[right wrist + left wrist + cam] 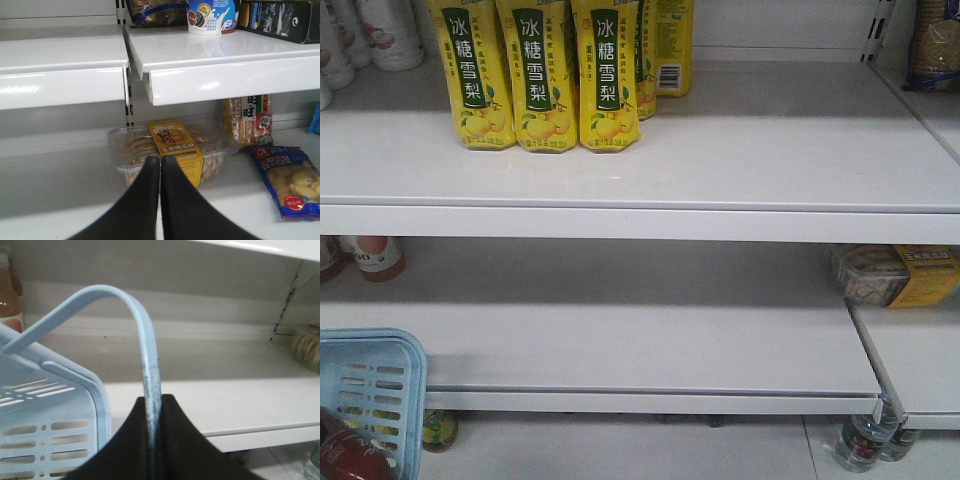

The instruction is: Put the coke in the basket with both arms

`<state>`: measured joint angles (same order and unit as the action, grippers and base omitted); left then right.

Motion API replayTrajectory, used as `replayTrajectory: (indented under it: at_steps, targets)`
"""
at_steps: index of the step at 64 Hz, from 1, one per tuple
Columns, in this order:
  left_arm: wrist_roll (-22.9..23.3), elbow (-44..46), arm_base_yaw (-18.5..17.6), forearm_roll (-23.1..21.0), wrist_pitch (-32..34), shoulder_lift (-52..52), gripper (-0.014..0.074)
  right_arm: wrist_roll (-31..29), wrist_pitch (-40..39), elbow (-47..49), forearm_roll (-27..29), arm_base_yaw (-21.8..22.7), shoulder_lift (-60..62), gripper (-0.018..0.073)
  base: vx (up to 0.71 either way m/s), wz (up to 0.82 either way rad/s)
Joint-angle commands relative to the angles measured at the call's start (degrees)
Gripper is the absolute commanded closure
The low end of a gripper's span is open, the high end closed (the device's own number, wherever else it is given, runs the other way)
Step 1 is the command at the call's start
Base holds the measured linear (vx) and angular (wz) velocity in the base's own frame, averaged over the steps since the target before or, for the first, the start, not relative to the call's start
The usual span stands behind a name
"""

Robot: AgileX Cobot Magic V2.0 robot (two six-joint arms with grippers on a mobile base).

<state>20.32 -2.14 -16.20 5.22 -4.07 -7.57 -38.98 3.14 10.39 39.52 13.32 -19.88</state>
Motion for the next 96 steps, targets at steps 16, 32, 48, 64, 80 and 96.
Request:
replayTrajectory:
  at_steps: [16,32,48,64,80,96]
  targets:
    - [-2.0,1.6,6.2,2.4,10.7,0.0,0.0602,-0.6,-3.1,1.7,-0.1,0.3,-0.3,0.0569,0.0,0.0]
    - [-4.4,1.6,10.0,2.5,10.4,0.7,0.0602,-0.6,-3.1,1.7,-0.1,0.3,-0.3,0.0569,0.0,0.0]
    - [-5.3,1.6,13.8,1.7,9.0,4.6,0.0602,-0.6,-3.1,1.7,-0.1,0.3,-0.3,0.0569,0.0,0.0]
    - [-16.9,1.6,14.2,-6.2,9.0,4.6,0.0602,-0.6,-3.1,1.7,-0.1,0.3,-0.3,0.0569,0.0,0.0]
    - [-19.2,1.6,15.2,-7.0,8.9,4.8,0.0602,-0.6,-3.1,1.7,-0.1,0.3,-0.3,0.0569,0.0,0.0]
    - [-19.2,1.5,17.3,-6.8,6.1,9.3,0.0602,-0.6,-3.1,1.7,-0.1,0.3,-0.3,0.0569,0.0,0.0]
